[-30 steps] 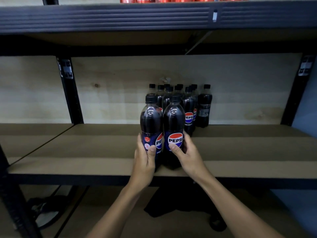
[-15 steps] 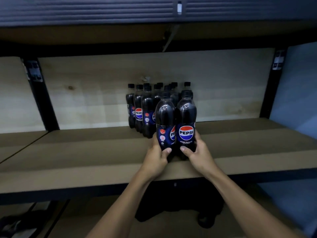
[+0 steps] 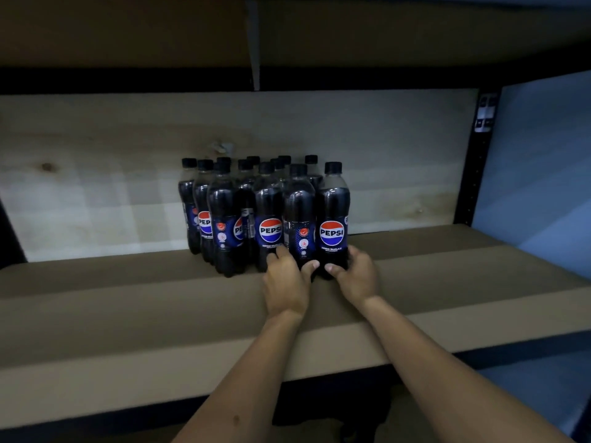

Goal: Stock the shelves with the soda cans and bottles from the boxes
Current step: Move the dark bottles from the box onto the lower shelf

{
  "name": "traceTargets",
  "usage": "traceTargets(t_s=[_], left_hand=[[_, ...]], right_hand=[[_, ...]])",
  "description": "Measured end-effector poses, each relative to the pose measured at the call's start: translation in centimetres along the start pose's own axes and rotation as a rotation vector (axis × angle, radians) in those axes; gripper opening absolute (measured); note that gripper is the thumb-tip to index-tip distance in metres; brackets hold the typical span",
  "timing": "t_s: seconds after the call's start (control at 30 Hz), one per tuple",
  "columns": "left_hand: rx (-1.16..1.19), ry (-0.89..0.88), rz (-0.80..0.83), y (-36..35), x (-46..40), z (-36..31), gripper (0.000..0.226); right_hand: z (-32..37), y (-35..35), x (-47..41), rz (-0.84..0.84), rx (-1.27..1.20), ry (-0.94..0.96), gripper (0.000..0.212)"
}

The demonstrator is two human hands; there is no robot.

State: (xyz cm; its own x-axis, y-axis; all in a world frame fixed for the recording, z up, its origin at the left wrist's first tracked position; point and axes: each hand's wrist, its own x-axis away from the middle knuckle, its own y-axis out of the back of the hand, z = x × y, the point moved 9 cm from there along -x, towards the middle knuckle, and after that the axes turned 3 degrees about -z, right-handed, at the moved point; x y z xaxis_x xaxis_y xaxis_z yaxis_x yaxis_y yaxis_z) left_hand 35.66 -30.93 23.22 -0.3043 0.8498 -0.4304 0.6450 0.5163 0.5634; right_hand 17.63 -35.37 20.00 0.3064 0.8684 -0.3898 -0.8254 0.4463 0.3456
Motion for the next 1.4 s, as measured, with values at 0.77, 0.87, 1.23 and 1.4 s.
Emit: traceTargets(t_s=[0.77,0.87,1.23,1.4], left_hand=[[-0.008,0.050,0.029,-2.2,-2.8,1.1,0.022],[0.028,0.072,0.023,-2.0,-2.7,1.2,0.022],[0.119,0.093,0.138,-1.9,-1.2,2.6,0.026],[0.012,0.076,0.263,-0.6,1.6,3.2,0.015]], right_hand=[[-2.1,-3.5,-6.8,0.022,-0.196,-0.204,0.036],[-1.8,-3.3,-6.3,0.008,-0.198,-0.193,0.033],[0.1,0.5,-1.0,-0.041,0.075,-0.102,0.012],[1.9,1.7,3.4,0.049,0.222,-0.082,0.010]])
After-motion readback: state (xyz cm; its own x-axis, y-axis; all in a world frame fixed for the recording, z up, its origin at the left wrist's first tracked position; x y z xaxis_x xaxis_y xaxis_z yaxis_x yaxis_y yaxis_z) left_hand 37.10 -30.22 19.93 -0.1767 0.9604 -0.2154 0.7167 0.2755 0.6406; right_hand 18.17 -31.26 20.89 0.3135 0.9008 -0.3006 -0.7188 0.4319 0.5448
